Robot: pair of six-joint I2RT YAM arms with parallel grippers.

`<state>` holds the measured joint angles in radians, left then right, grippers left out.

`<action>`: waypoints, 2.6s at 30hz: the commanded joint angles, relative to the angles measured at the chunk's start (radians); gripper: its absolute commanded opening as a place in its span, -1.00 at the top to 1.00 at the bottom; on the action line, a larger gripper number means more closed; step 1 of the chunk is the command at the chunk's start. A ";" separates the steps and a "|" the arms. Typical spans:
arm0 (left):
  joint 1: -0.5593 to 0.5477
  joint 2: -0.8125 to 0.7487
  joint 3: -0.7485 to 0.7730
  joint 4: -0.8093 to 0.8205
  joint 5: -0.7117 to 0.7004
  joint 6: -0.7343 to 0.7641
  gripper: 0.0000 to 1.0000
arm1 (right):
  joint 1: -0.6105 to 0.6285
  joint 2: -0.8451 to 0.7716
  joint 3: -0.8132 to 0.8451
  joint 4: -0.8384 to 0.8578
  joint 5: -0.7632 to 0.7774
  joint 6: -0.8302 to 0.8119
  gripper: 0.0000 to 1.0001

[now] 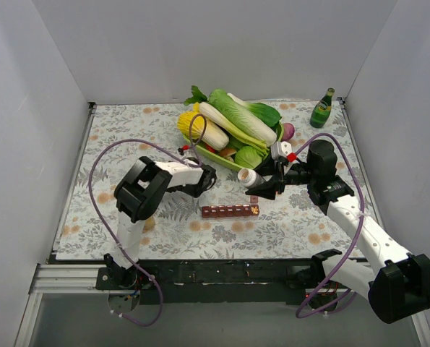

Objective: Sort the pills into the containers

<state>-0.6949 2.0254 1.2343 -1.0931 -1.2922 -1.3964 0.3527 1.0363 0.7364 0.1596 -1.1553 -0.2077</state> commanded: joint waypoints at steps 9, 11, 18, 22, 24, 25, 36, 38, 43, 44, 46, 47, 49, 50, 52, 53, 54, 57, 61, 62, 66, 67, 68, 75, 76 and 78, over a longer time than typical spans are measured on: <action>0.029 0.190 0.091 -0.289 -0.202 -0.429 1.00 | -0.009 -0.021 0.000 0.037 -0.020 0.010 0.97; 0.029 0.173 0.083 -0.287 -0.194 -0.440 1.00 | -0.009 -0.015 0.000 0.038 -0.021 0.010 0.97; 0.029 0.196 0.099 -0.287 -0.168 -0.446 0.78 | -0.011 -0.015 0.000 0.041 -0.023 0.016 0.97; 0.029 0.220 0.097 -0.287 -0.156 -0.457 0.55 | -0.014 -0.018 0.000 0.040 -0.024 0.017 0.97; 0.029 0.219 0.093 -0.287 -0.151 -0.461 0.54 | -0.015 -0.019 -0.002 0.041 -0.024 0.017 0.97; 0.029 0.214 0.091 -0.289 -0.147 -0.463 0.53 | -0.015 -0.018 0.000 0.043 -0.024 0.017 0.97; 0.025 0.199 0.090 -0.287 -0.087 -0.483 0.51 | -0.017 -0.018 0.000 0.047 -0.026 0.022 0.97; 0.023 0.200 0.090 -0.287 -0.076 -0.489 0.51 | -0.017 -0.018 0.000 0.047 -0.026 0.024 0.97; 0.018 0.200 0.099 -0.289 -0.050 -0.497 0.49 | -0.017 -0.018 0.000 0.049 -0.026 0.025 0.97; 0.017 0.197 0.102 -0.287 -0.047 -0.497 0.49 | -0.017 -0.018 0.000 0.049 -0.026 0.025 0.97; 0.017 0.187 0.114 -0.287 -0.036 -0.493 0.45 | -0.018 -0.018 0.000 0.049 -0.026 0.025 0.97; 0.017 0.179 0.119 -0.287 -0.021 -0.493 0.44 | -0.017 -0.018 -0.002 0.049 -0.027 0.025 0.97; 0.017 0.148 0.139 -0.283 -0.010 -0.474 0.39 | -0.018 -0.018 -0.002 0.050 -0.027 0.025 0.97; 0.017 0.135 0.145 -0.265 0.007 -0.458 0.37 | -0.017 -0.018 -0.003 0.051 -0.027 0.025 0.97; 0.018 0.086 0.152 -0.178 0.033 -0.359 0.20 | -0.017 -0.018 -0.002 0.051 -0.027 0.025 0.97; 0.020 0.066 0.146 -0.138 0.072 -0.317 0.11 | -0.017 -0.018 0.000 0.051 -0.027 0.025 0.97; 0.021 0.043 0.140 -0.093 0.106 -0.262 0.00 | -0.017 -0.018 0.000 0.051 -0.027 0.025 0.97; 0.049 -0.082 0.096 0.108 0.293 -0.075 -0.40 | -0.018 -0.022 -0.003 0.049 -0.023 0.022 0.97; 0.100 -0.232 0.019 0.272 0.519 0.072 -0.59 | -0.018 -0.025 -0.006 0.044 -0.006 0.016 0.97; 0.110 -0.285 -0.007 0.292 0.559 0.098 -0.65 | -0.018 -0.024 -0.006 0.040 -0.001 0.014 0.97; 0.133 -0.436 -0.067 0.381 0.830 0.218 -0.79 | -0.018 -0.016 -0.008 0.044 -0.001 0.011 0.97; 0.138 -0.470 -0.082 0.425 0.963 0.229 -0.81 | -0.018 -0.013 -0.009 0.046 0.000 0.011 0.97; 0.153 -0.506 -0.096 0.450 1.047 0.258 -0.84 | -0.018 -0.013 -0.011 0.046 0.002 0.010 0.97; 0.184 -0.839 -0.206 0.737 1.717 0.238 -0.97 | -0.017 -0.007 -0.025 0.038 0.026 -0.012 0.97; 0.184 -0.882 -0.210 0.790 1.761 0.188 -0.96 | -0.017 -0.004 -0.025 0.038 0.028 -0.012 0.97; 0.184 -0.907 -0.208 0.834 1.872 0.154 -0.96 | -0.017 -0.002 -0.028 0.038 0.032 -0.013 0.97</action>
<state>-0.5163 1.1961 1.0370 -0.4618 0.1856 -1.1927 0.3405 1.0340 0.7189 0.1604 -1.1313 -0.2062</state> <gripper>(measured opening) 0.982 0.591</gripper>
